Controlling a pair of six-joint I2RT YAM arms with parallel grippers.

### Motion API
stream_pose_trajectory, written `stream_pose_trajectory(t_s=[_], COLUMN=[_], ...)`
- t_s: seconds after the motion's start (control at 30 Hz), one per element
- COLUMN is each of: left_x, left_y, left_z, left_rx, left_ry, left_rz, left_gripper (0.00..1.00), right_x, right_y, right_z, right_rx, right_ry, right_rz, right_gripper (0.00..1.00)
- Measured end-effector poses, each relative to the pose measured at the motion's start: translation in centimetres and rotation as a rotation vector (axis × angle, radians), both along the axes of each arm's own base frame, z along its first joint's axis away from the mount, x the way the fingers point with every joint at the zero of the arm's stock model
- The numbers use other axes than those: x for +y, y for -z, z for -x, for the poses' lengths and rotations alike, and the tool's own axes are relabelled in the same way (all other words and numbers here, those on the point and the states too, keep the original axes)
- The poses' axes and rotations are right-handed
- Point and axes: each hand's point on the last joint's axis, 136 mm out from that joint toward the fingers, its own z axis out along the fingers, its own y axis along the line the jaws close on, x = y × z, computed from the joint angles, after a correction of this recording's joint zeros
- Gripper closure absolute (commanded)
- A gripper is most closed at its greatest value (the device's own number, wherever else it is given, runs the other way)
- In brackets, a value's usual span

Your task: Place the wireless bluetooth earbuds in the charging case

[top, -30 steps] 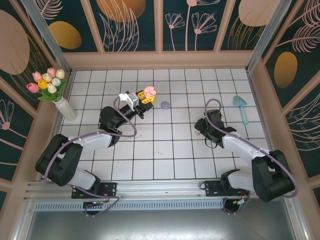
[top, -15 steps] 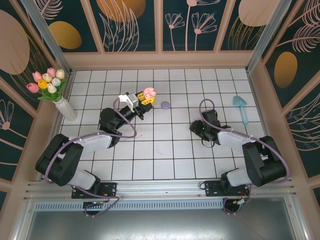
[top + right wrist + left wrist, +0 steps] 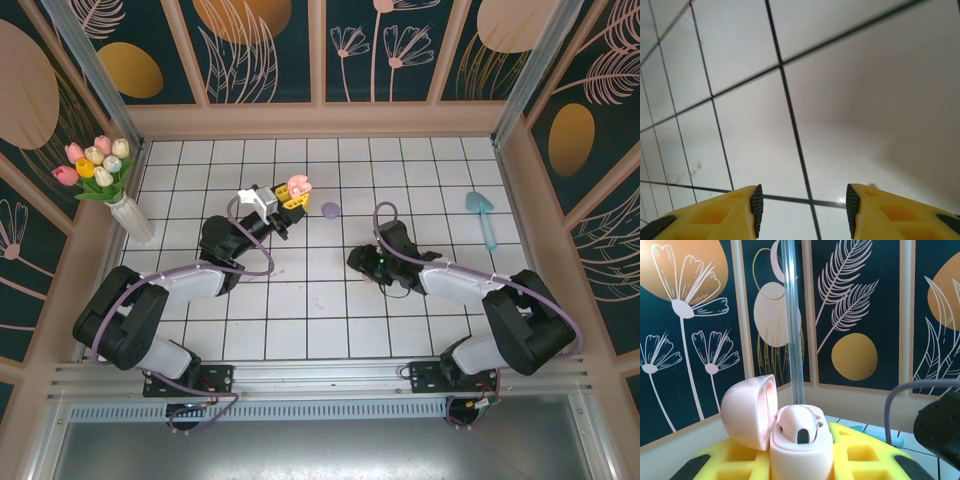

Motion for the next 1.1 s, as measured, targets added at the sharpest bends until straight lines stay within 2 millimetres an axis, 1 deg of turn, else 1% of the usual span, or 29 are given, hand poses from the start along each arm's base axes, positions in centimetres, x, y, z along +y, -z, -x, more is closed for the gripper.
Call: stream_pose_trajectory(t_s=[0.07, 0.13, 0.23, 0.37, 0.5, 0.7, 0.77, 0.87, 0.97, 1.1], left_x=[0.0, 0.0, 0.0, 0.0, 0.0, 0.1, 0.1, 0.1, 0.1, 0.1], left_y=[0.0, 0.0, 0.0, 0.0, -0.1, -0.1, -0.1, -0.1, -0.1, -0.1], left_z=[0.0, 0.0, 0.0, 0.0, 0.0, -0.1, -0.1, -0.1, -0.1, -0.1], left_rx=[0.000, -0.001, -0.001, -0.002, -0.001, -0.001, -0.001, -0.001, -0.001, -0.001], left_ry=[0.000, 0.000, 0.000, -0.001, -0.004, -0.005, -0.006, -0.007, -0.007, -0.007], left_rz=[0.000, 0.000, 0.001, 0.001, 0.002, 0.003, 0.003, 0.003, 0.003, 0.003], left_gripper=[1.00, 1.00, 1.00, 1.00, 1.00, 1.00, 1.00, 1.00, 1.00, 1.00], right_x=[-0.2, -0.7, -1.4, -1.7, -1.4, -0.7, -0.6, -1.2, -1.8, -1.7], right_y=[-0.6, -0.8, -0.3, 0.7, 1.0, 0.2, 0.6, 2.3, 3.4, 3.5], right_z=[-0.7, -1.3, -1.4, -0.9, 0.1, 3.0, 4.1, 5.7, 6.3, 5.8], right_rx=[-0.015, -0.025, -0.014, 0.018, 0.034, 0.039, 0.055, 0.106, 0.138, 0.129], right_ry=[0.017, 0.037, 0.055, 0.054, 0.038, 0.008, 0.007, 0.016, 0.035, 0.047], right_rz=[0.003, 0.011, 0.033, 0.062, 0.083, 0.066, 0.058, 0.074, 0.092, 0.096], right_gripper=[0.50, 0.51, 0.51, 0.51, 0.51, 0.50, 0.50, 0.50, 0.50, 0.50])
